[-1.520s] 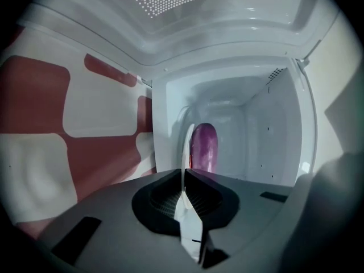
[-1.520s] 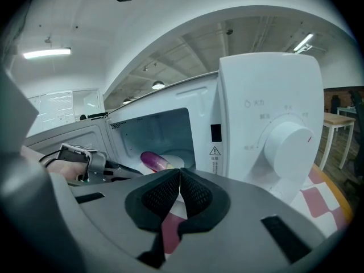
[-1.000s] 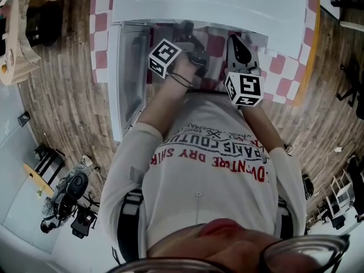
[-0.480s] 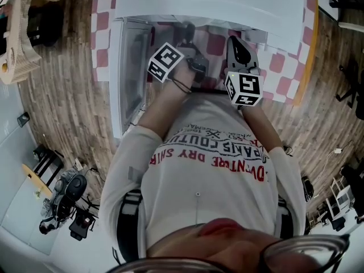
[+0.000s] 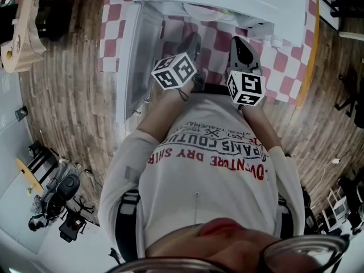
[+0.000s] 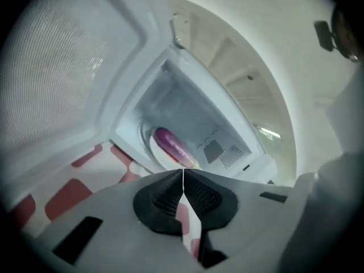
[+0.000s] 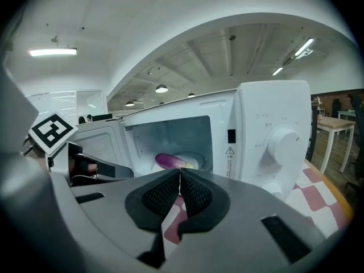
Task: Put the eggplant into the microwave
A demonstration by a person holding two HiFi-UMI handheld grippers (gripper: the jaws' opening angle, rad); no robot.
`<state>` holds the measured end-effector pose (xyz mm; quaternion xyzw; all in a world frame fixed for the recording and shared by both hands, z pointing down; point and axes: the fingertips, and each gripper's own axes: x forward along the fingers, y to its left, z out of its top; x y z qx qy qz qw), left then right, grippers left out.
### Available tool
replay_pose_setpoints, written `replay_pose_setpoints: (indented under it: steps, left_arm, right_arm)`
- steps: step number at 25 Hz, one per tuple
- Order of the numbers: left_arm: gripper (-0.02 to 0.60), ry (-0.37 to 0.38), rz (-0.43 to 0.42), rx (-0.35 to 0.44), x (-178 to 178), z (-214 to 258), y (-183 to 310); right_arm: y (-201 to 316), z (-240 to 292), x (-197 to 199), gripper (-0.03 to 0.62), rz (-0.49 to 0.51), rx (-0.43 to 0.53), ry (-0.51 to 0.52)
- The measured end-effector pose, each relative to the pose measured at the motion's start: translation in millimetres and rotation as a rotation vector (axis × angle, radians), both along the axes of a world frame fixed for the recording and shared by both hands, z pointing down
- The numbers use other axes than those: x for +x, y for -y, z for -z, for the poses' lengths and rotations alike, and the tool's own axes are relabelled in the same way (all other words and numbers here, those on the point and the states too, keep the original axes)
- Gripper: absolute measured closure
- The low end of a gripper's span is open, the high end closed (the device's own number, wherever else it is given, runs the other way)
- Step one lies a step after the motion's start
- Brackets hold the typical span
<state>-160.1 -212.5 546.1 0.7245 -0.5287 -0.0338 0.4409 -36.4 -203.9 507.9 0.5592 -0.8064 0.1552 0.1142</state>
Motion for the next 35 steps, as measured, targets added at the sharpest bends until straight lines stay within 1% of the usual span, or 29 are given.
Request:
replay_pose_setpoints:
  steps: [3, 7, 10, 12, 14, 19, 21, 25, 35]
  left_arm:
    - [0.551, 0.146, -0.071, 0.171, 0.8, 29.1, -12.2]
    - [0.551, 0.267, -0.107, 0.41, -1.9, 81.0, -24.2]
    - [0.551, 0.37, -0.124, 0.555, -2.9, 115.1, -34.9]
    - [0.551, 0.431, -0.137, 0.621, -3.0, 129.5, -41.4]
    - [0.551, 0.45, -0.142, 0.648, -3.9, 136.8, -46.8]
    - [0.551, 0.458, -0.15, 0.669, -4.9, 145.9, -52.1]
    - [0.551, 0.457, -0.155, 0.671, -6.6, 146.9, -54.4]
    - [0.551, 0.433, -0.156, 0.658, -9.8, 144.4, -53.8]
    - [0.551, 0.426, -0.146, 0.652, -10.2, 143.7, -52.4]
  right_arm:
    - [-13.1, 7.1, -6.6, 0.568, 0.019, 0.024, -0.004]
    - [-23.8, 24.1, -16.5, 0.568, 0.056, 0.076, -0.015]
    - [-29.9, 39.2, -19.5, 0.568, 0.06, 0.121, -0.023]
    - [-33.3, 50.0, -21.8, 0.568, 0.06, 0.15, -0.026]
    - [-36.0, 60.2, -24.9, 0.568, 0.061, 0.176, -0.028]
    - [-35.4, 78.9, -28.6, 0.569, 0.065, 0.219, -0.044]
    - [-36.4, 81.2, -30.2, 0.569, 0.068, 0.22, -0.05]
    - [-37.0, 81.8, -34.8, 0.569, 0.078, 0.224, -0.056]
    - [-36.1, 77.0, -37.7, 0.569, 0.091, 0.208, -0.072]
